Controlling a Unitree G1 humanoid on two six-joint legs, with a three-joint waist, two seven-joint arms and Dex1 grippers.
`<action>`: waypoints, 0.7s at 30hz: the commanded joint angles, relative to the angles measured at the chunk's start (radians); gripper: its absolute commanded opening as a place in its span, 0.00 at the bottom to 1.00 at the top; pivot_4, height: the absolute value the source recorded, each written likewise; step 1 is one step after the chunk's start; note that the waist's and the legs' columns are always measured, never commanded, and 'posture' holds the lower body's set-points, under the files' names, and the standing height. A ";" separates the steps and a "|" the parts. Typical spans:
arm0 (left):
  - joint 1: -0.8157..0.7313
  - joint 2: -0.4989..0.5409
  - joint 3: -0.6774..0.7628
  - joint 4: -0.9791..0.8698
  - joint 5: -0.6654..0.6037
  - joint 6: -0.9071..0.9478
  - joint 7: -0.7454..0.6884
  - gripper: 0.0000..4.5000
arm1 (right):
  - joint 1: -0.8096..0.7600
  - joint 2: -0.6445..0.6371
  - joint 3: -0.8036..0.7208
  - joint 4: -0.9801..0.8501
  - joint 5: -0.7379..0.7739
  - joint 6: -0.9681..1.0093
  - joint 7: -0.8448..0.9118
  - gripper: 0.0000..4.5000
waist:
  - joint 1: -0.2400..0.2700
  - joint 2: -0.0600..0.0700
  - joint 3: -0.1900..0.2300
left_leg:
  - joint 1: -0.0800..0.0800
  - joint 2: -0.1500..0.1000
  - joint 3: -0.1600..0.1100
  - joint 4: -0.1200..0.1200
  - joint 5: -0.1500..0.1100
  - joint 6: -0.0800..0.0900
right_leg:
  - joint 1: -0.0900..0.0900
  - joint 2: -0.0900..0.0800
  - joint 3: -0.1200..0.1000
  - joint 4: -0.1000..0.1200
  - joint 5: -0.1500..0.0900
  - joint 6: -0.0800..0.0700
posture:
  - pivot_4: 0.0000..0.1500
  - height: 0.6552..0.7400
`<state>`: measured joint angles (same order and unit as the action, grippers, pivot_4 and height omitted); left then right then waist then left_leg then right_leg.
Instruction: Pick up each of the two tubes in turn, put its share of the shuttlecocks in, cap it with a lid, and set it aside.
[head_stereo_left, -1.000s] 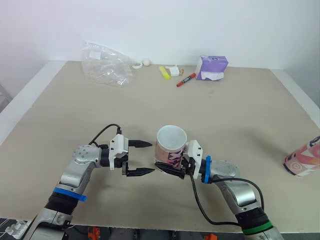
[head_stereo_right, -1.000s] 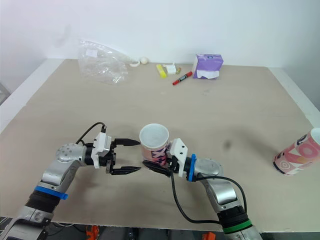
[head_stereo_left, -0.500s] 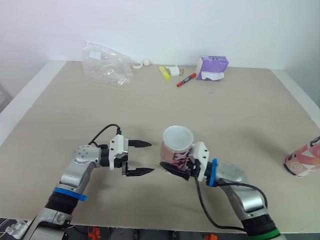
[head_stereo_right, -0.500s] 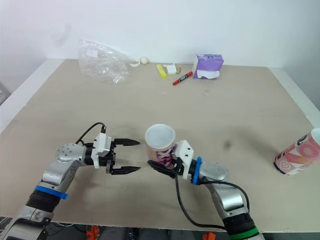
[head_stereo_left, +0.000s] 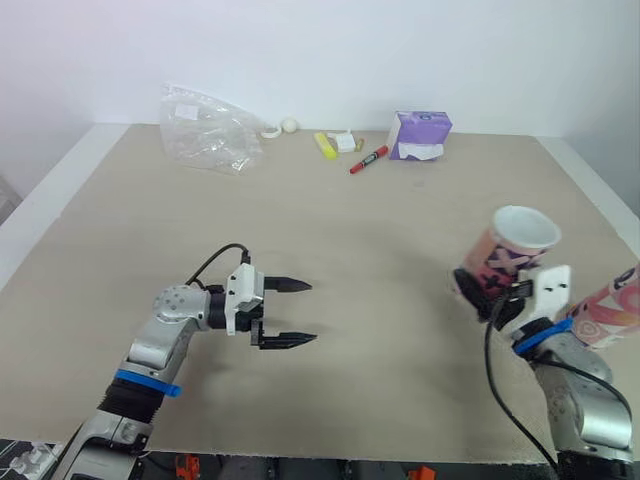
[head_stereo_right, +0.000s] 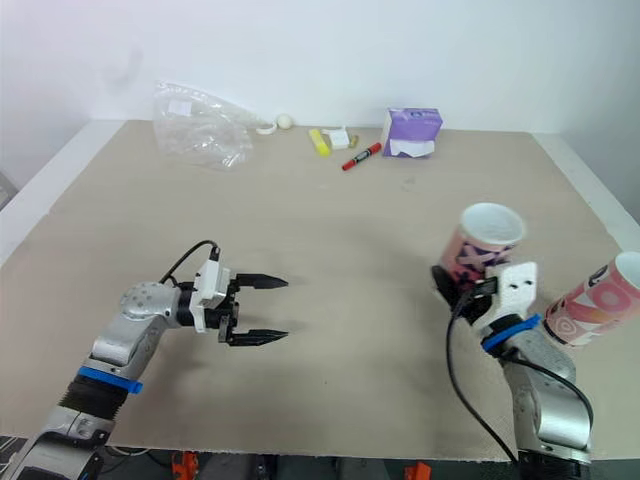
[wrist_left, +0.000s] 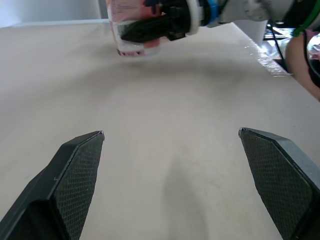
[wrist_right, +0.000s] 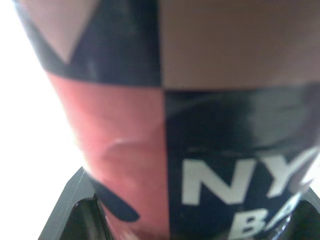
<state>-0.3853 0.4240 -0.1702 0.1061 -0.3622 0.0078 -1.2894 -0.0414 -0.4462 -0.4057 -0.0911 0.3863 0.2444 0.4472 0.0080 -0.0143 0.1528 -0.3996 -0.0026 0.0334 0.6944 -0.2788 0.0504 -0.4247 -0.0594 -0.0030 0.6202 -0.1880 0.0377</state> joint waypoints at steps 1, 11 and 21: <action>-0.020 -0.010 -0.002 -0.035 -0.025 0.013 -0.006 1.00 | -0.040 0.014 -0.060 0.036 0.015 0.006 -0.086 0.67 | 0.000 0.000 0.000 | 0.001 0.000 0.001 0.000 0.000 0.000 | 0.000 0.000 0.001 0.001 0.000 0.000 | 1.00 1.00; -0.020 -0.031 0.014 -0.061 -0.063 0.070 0.022 1.00 | -0.087 0.025 -0.083 0.167 -0.002 -0.003 -0.184 0.67 | -0.001 0.000 0.000 | 0.003 0.000 0.005 0.000 0.000 0.000 | 0.000 0.000 0.006 0.002 0.000 0.001 | 1.00 1.00; -0.018 -0.035 0.006 -0.074 -0.065 0.079 0.042 1.00 | -0.082 0.031 -0.078 0.155 0.028 0.019 -0.163 0.73 | -0.001 0.000 0.000 | 0.003 0.000 0.005 0.000 0.000 0.000 | 0.001 0.000 0.006 0.002 0.000 0.001 | 1.00 1.00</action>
<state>-0.3894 0.3915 -0.1784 0.0666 -0.4122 0.0895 -1.2507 -0.1302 -0.4094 -0.4698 0.0800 0.3972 0.2526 0.2814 0.0072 -0.0142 0.1527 -0.3961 -0.0026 0.0384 0.6940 -0.2787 0.0509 -0.4242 -0.0592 0.0034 0.6217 -0.1876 0.0391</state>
